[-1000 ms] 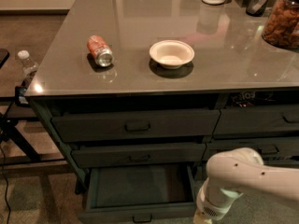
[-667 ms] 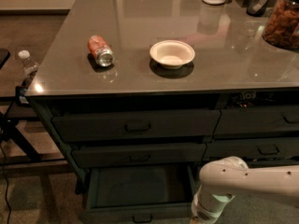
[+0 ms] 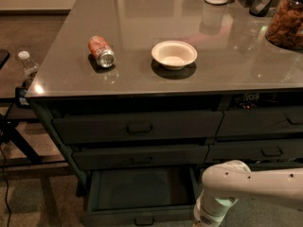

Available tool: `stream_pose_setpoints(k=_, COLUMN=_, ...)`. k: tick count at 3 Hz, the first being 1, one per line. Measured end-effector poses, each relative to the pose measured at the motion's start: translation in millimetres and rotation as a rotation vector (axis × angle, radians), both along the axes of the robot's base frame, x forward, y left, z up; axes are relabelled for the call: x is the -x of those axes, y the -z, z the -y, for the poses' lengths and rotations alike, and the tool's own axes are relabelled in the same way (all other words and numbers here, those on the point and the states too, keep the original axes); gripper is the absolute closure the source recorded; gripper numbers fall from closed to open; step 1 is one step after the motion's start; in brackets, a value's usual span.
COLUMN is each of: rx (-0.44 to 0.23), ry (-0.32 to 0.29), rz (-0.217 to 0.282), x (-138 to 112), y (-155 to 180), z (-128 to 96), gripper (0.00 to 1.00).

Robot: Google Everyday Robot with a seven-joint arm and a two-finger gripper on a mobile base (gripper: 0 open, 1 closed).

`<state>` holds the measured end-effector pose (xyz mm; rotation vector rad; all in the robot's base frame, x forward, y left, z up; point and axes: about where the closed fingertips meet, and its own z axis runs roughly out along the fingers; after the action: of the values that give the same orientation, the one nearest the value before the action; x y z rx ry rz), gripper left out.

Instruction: Close bottom drawer

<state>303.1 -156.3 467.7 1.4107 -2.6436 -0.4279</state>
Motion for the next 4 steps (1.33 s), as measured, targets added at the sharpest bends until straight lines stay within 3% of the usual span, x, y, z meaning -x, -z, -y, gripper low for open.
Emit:
stream_pose_setpoints(k=1, rx=-0.011, ry=0.045, rz=-0.028, x=9, y=36, z=3, gripper=1.00)
stream_pose_setpoints(k=2, rx=-0.019, ry=0.120, rz=-0.064, x=16, y=96, z=12, gripper=1.00)
stream_pose_setpoints(k=3, rx=-0.028, ry=0.200, rz=-0.099, x=11, y=181, z=21, gripper=1.00)
stream_pose_setpoints(k=4, rx=-0.029, ry=0.200, rz=-0.100, x=11, y=181, z=21, gripper=1.00)
